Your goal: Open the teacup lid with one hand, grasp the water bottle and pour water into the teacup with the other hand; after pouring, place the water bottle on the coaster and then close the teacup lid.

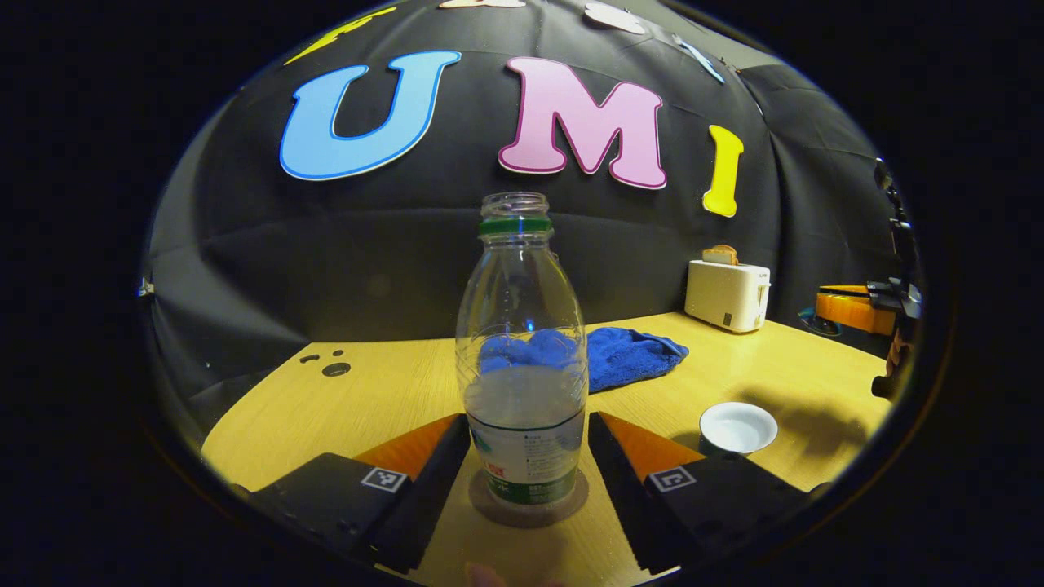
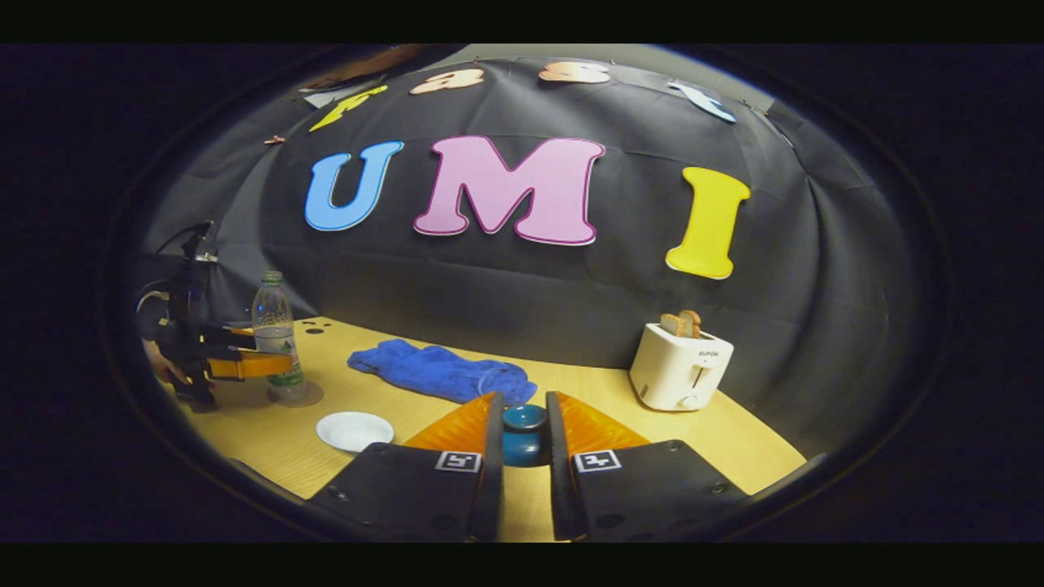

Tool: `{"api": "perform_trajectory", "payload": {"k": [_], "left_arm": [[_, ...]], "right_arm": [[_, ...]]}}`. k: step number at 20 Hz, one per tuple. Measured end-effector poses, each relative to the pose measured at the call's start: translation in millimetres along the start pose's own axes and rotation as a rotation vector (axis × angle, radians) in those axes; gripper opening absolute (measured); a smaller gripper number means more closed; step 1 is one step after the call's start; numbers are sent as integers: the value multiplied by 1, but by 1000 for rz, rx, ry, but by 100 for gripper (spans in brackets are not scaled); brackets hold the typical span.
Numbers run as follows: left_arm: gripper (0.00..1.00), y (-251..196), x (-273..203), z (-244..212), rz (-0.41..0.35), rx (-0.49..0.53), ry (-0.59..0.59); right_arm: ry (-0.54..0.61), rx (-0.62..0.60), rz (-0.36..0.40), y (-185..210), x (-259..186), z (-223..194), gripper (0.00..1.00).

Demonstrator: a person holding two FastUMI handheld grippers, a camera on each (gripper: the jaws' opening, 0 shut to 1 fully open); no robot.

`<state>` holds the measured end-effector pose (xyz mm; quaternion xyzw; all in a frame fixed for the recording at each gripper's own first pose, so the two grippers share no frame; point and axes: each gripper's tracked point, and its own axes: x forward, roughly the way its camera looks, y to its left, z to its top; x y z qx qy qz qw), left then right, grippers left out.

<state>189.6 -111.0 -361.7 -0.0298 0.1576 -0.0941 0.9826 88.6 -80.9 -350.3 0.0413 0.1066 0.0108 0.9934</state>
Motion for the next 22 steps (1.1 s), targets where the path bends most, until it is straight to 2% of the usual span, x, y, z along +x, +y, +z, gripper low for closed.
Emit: {"api": "perform_trajectory", "payload": {"k": [4,5,6,11,12,13,14,15,17,18,19,20,22], "left_arm": [[94,0,-15,-14,-3,47,45],[94,-1,-19,-18,-5,48,58],[94,-2,-25,-21,-6,44,72],[94,4,-62,-37,23,22,113],[89,6,-70,-36,37,18,114],[94,6,-79,-36,46,10,113],[94,6,-87,-35,54,7,111],[94,4,-94,-33,61,11,109],[94,3,-106,-26,80,36,99],[94,2,-112,-22,90,45,92],[94,3,-118,-20,102,46,88],[94,2,-123,-18,109,37,87],[94,0,-131,-15,125,15,87]], "right_arm": [[-23,41,51,22,6,10,27],[-26,62,72,31,7,12,22],[-27,84,95,41,9,12,27],[-13,125,194,96,16,5,27],[-6,129,209,106,17,1,27],[0,135,224,115,17,-3,27],[5,141,235,123,19,-5,22],[10,148,243,129,20,-8,27],[22,152,253,138,23,-14,27],[30,152,256,141,24,-16,22],[37,153,258,143,24,-20,22],[46,154,260,145,25,-25,27],[70,153,265,150,28,-35,25]]}}
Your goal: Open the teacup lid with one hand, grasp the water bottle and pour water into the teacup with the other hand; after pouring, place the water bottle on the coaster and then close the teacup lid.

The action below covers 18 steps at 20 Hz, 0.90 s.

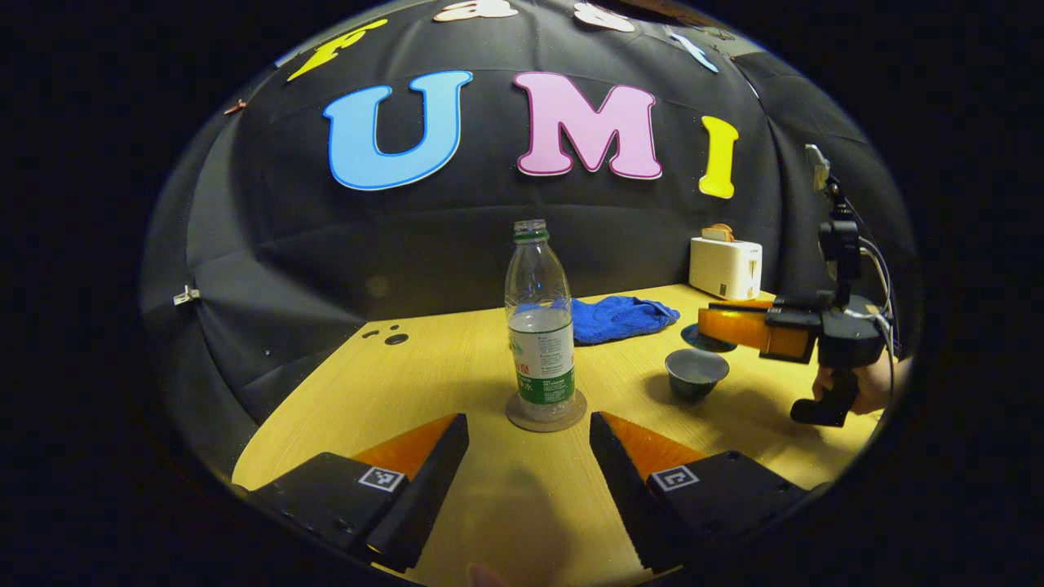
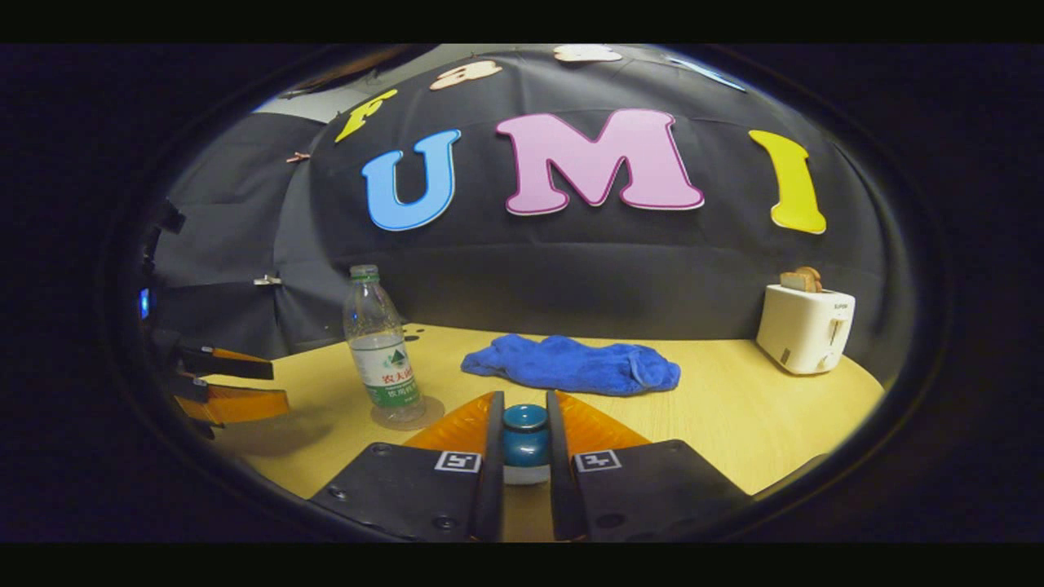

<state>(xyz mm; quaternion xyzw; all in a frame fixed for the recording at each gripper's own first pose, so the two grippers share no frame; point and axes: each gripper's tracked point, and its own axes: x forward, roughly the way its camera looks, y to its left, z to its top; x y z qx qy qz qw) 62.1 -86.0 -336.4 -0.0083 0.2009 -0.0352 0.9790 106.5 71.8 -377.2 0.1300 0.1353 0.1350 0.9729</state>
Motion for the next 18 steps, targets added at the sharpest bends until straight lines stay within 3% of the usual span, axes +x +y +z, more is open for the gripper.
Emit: {"api": "perform_trajectory", "payload": {"k": [2,3,8,15,16,18], "left_arm": [[94,2,-6,0,19,-11,-2],[94,2,-7,-1,29,-18,0],[94,3,-12,-10,36,-36,20],[94,0,-10,-4,21,-13,10],[94,0,-10,-2,21,-10,6],[94,-1,-11,0,21,-15,1]], "right_arm": [[16,5,-2,1,3,-8,31],[24,5,-3,0,4,-11,27],[56,-1,-1,1,8,-23,24],[98,-16,-9,1,16,-33,31],[100,-21,-12,1,15,-33,23],[104,-24,-15,1,14,-35,34]]}}
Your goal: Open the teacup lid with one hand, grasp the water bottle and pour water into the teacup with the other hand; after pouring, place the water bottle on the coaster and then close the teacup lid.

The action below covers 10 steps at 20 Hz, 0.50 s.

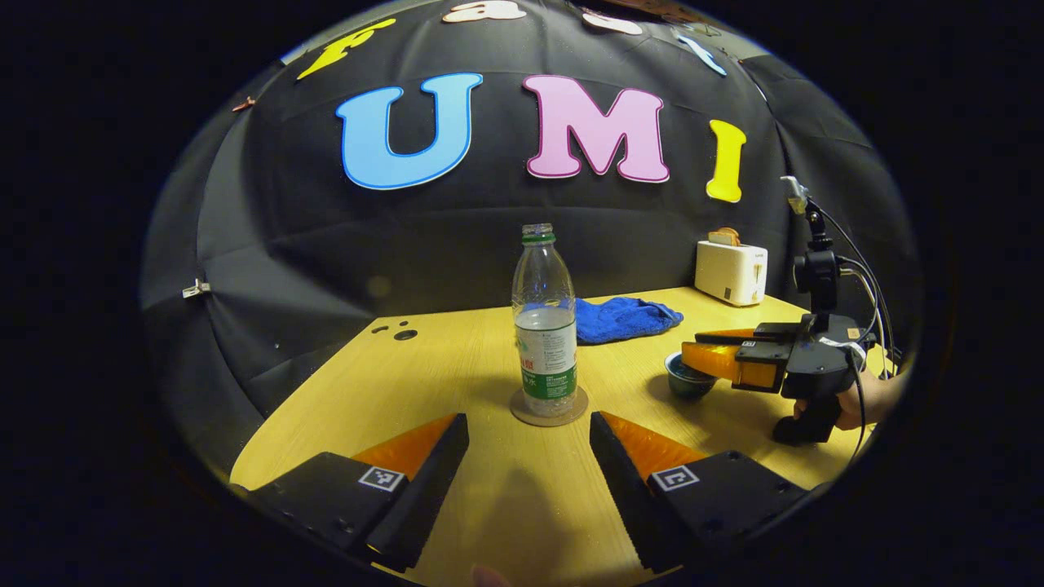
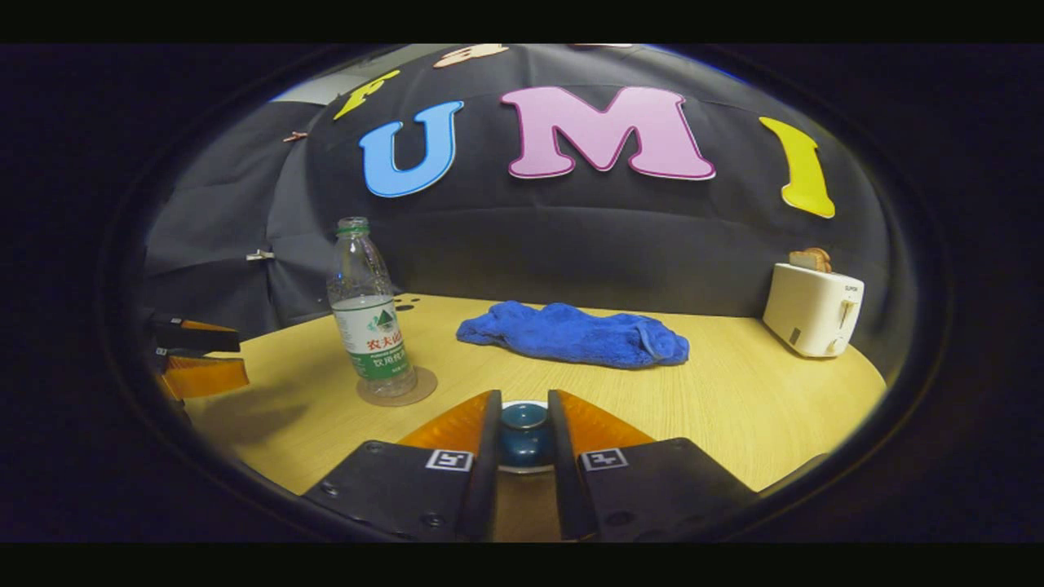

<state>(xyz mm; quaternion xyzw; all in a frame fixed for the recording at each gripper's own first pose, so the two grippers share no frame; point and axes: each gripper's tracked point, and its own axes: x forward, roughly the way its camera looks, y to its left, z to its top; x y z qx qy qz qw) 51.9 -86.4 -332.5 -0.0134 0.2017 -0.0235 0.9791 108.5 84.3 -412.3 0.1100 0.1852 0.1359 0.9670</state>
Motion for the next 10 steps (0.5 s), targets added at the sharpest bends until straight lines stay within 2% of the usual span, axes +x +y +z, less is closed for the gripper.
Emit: {"api": "perform_trajectory", "payload": {"k": [3,6,10], "left_arm": [[94,2,-2,3,5,-5,1],[94,4,-5,9,15,-12,-11],[94,2,-9,23,19,-19,-33]], "right_arm": [[-2,6,0,0,-1,1,41],[-22,40,-2,0,-10,7,53],[-83,41,-9,1,-32,36,54]]}}
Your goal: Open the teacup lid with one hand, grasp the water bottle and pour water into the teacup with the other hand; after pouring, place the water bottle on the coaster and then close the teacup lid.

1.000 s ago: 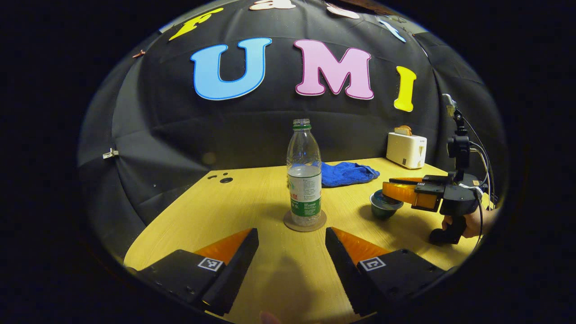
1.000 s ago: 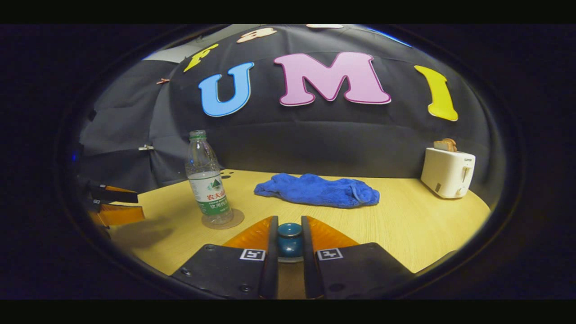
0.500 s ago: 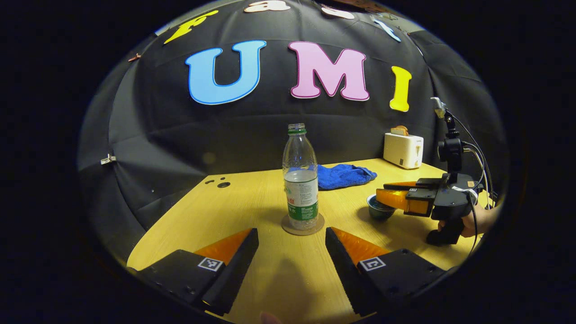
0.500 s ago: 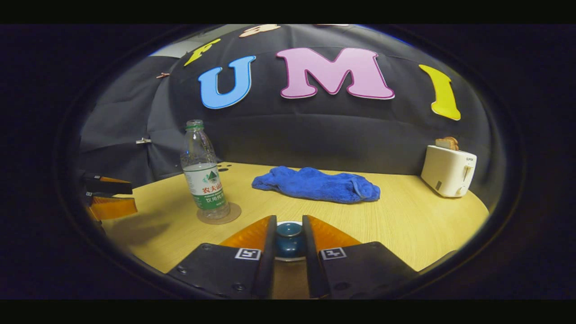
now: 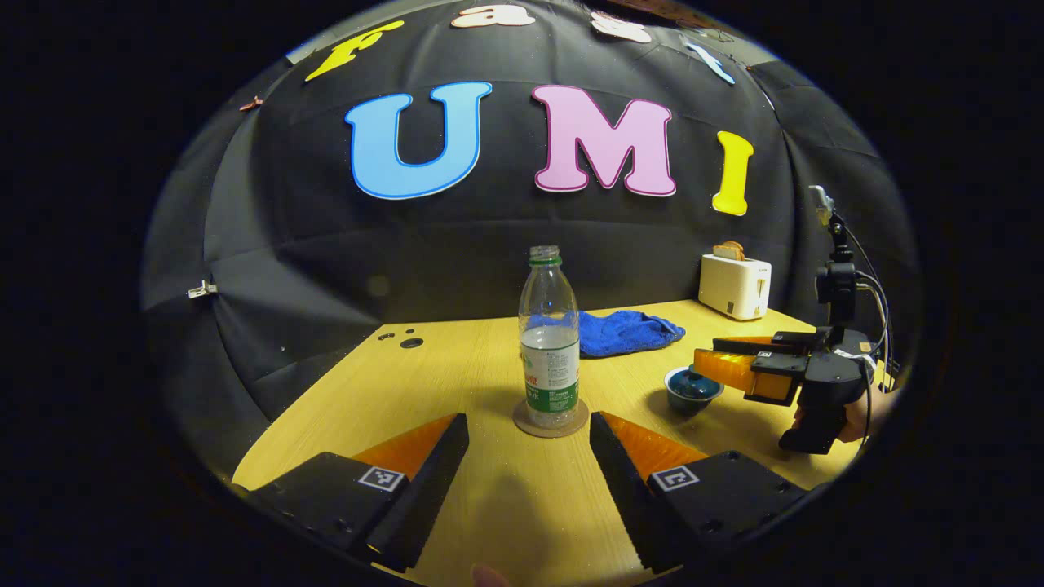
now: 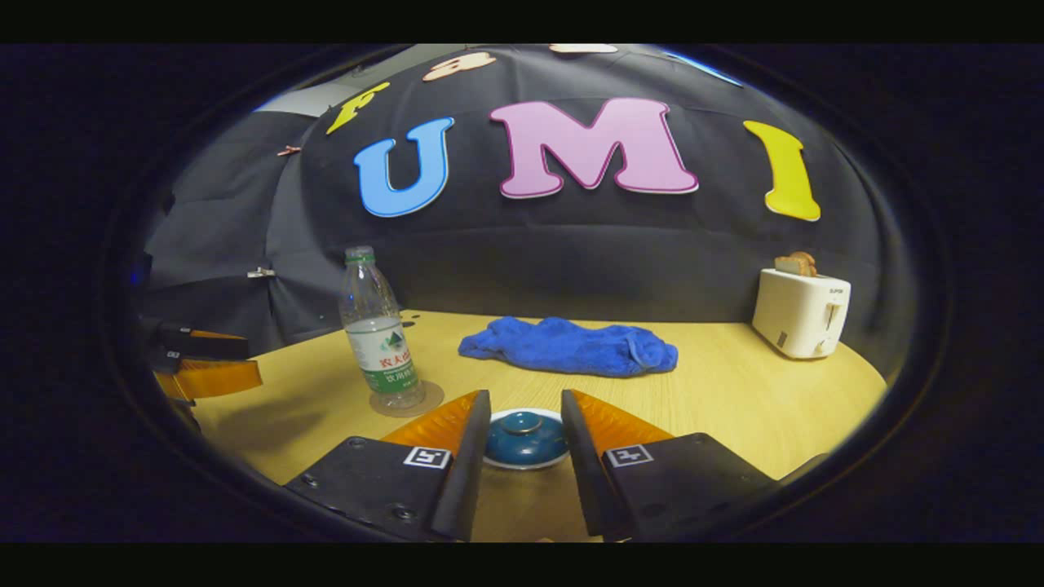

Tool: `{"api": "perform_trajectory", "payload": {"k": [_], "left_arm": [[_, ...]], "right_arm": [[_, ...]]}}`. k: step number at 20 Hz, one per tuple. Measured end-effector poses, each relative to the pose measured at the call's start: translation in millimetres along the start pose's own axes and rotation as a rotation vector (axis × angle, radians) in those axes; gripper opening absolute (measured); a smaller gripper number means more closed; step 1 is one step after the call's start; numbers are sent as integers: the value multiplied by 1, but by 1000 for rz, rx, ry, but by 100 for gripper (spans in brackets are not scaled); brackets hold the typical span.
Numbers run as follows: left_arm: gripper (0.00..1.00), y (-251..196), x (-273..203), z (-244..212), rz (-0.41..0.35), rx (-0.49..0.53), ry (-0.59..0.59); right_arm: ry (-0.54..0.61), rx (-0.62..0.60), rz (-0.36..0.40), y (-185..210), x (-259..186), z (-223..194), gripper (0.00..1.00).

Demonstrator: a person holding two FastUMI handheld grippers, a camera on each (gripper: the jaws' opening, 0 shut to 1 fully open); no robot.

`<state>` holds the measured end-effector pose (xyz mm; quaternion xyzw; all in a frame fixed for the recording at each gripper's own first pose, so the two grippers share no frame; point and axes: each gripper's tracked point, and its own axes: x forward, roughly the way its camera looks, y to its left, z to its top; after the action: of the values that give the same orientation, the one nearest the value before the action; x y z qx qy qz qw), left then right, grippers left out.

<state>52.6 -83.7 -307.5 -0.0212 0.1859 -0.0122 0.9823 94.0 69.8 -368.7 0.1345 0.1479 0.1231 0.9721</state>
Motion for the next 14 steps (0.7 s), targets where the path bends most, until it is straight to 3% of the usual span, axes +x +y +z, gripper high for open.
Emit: {"api": "perform_trajectory", "payload": {"k": [6,10,11,12,14], "left_arm": [[94,-9,-13,51,-2,-40,-50],[94,-11,-30,91,-10,-49,-71],[94,-11,-35,101,-13,-54,-75],[94,-11,-40,110,-14,-59,-75],[94,-8,-52,128,-11,-57,-80]], "right_arm": [[-70,-20,-36,5,-43,80,55],[-100,-32,-49,11,-75,145,61],[-108,-34,-51,15,-85,161,58],[-114,-51,-60,17,-95,175,66],[-136,-79,-75,24,-114,206,69]]}}
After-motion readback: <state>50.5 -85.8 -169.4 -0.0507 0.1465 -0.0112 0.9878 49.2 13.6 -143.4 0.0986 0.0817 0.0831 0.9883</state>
